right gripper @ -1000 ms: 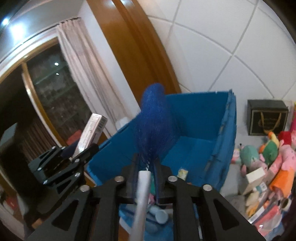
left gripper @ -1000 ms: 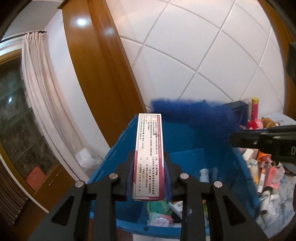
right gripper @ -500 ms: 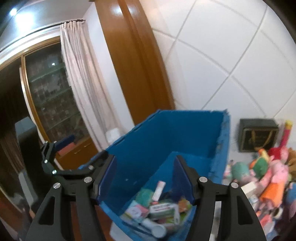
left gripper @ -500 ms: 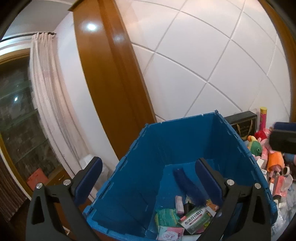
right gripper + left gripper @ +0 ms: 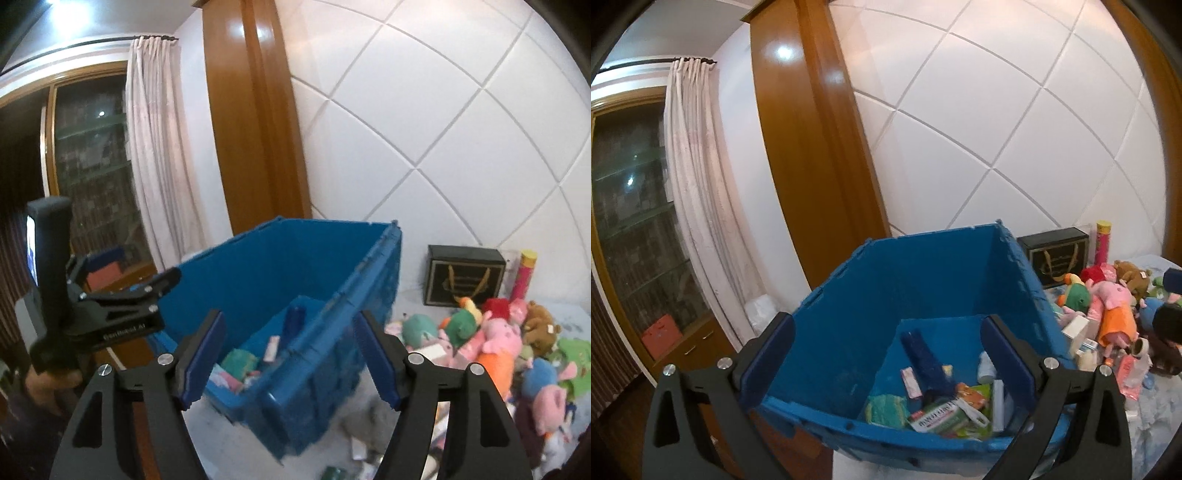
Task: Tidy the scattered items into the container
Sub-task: 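Withdraw both open grippers from the crate back toward the heap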
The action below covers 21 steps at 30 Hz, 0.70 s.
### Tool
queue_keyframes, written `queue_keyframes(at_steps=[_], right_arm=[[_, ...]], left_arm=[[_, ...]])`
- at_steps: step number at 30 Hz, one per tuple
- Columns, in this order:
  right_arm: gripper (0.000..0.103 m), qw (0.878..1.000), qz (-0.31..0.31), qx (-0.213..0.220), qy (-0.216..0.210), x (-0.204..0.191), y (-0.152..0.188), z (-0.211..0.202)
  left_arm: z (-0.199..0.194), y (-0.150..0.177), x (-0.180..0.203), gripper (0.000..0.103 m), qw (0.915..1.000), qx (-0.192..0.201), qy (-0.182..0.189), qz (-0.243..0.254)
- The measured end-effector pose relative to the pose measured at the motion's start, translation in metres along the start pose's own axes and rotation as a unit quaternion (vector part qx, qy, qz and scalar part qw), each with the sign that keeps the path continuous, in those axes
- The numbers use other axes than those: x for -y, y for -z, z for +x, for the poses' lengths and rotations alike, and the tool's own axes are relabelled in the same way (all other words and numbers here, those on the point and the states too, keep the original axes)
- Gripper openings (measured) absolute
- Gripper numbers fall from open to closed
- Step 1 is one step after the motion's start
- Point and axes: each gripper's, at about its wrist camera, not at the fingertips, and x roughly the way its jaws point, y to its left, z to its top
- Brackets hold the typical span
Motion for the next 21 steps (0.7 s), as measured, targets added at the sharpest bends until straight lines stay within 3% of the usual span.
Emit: queue_keyframes(at_steps=[5,21], right_arm=[[0.073,1.0,0.005,-0.016,-0.004,0.024,0.02,-0.023],[0.073,0.997,0.005,-0.06,0.052,0.11,0.079,-0.079]], left_arm=[[-0.023,0.006,0.029,0.102,0.9999,-0.002,-0.008,-0.013],[-0.088,0.03,0.119,0.102,0.9998,-0.009,-0.009,-0.018]])
